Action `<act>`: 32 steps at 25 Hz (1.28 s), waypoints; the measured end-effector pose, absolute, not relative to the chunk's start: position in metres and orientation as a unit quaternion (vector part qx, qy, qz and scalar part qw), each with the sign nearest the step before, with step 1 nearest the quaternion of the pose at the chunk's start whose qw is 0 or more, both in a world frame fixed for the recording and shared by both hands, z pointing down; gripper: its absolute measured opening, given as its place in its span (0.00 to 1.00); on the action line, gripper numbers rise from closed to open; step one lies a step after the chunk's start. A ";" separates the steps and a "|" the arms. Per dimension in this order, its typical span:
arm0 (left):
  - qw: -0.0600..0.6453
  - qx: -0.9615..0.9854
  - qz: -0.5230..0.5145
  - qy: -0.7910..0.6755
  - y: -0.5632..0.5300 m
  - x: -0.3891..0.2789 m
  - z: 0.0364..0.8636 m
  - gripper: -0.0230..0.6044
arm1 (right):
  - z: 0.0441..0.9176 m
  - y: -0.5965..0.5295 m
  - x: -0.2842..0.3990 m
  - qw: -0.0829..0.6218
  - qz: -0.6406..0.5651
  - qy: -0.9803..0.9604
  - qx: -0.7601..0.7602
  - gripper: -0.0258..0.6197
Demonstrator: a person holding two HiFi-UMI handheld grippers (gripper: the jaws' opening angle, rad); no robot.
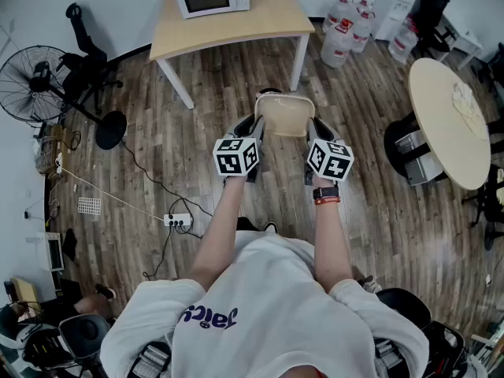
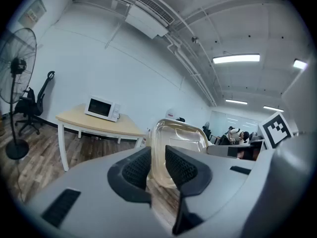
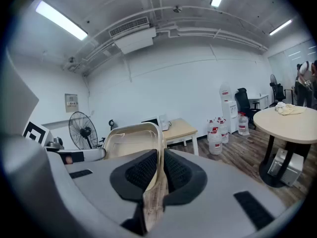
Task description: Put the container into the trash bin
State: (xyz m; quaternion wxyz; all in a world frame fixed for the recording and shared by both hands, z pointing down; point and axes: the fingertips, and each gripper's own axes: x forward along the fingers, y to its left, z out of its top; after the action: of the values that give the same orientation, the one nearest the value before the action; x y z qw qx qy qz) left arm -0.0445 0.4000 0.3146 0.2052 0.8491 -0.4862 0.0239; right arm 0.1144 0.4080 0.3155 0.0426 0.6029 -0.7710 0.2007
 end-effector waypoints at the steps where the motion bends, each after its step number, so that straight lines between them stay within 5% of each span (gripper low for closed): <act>1: 0.206 0.849 0.026 -0.485 0.402 -0.044 0.317 0.20 | 0.317 0.409 0.114 0.042 0.201 -0.771 0.603 0.13; 32: 0.258 0.828 0.047 -0.496 0.237 -0.039 0.362 0.22 | 0.363 0.245 0.119 0.040 0.243 -0.763 0.598 0.12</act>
State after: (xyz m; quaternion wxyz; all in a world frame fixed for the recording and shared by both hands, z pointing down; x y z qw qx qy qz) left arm -0.0393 0.2369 0.3621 0.2582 0.8279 -0.4957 0.0473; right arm 0.1194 0.2453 0.3627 0.0402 0.5977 -0.7628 0.2434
